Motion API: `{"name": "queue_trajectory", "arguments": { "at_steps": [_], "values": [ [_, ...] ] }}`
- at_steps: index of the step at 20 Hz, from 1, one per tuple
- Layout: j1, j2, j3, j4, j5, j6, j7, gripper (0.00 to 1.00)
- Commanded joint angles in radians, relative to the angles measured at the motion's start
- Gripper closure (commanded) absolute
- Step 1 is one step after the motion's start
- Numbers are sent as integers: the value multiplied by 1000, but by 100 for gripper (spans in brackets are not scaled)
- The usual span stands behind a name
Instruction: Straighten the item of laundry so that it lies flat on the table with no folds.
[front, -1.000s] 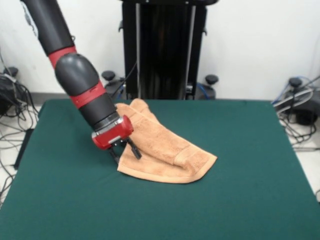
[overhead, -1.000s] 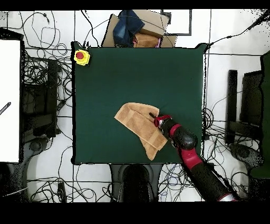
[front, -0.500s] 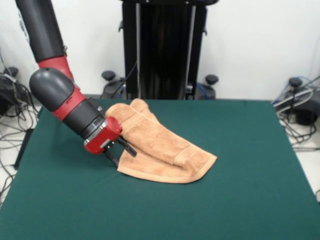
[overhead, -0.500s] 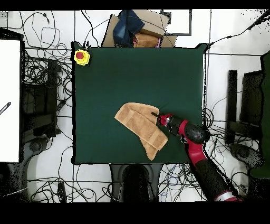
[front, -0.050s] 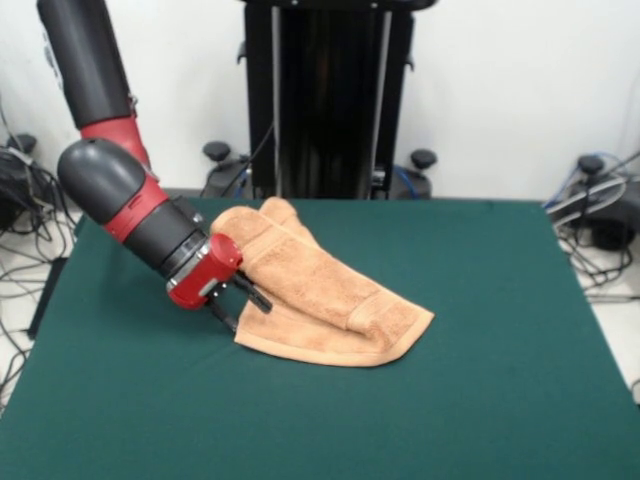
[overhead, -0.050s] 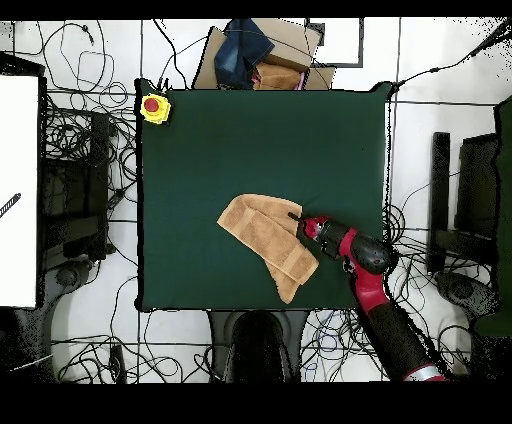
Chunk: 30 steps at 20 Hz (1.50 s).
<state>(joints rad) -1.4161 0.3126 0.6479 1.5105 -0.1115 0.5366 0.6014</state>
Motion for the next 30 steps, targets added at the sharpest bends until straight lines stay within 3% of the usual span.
{"name": "queue_trajectory", "arguments": {
  "at_steps": [1, 14, 20, 30],
  "values": [
    [52, 215, -76, -167, -114, -265, 67, 100],
    [66, 217, -60, -185, -122, -208, 38, 100],
    [96, 116, 20, -106, -205, -262, 19, 100],
    [174, 32, 17, -156, -246, -177, 58, 100]
  ]
}}
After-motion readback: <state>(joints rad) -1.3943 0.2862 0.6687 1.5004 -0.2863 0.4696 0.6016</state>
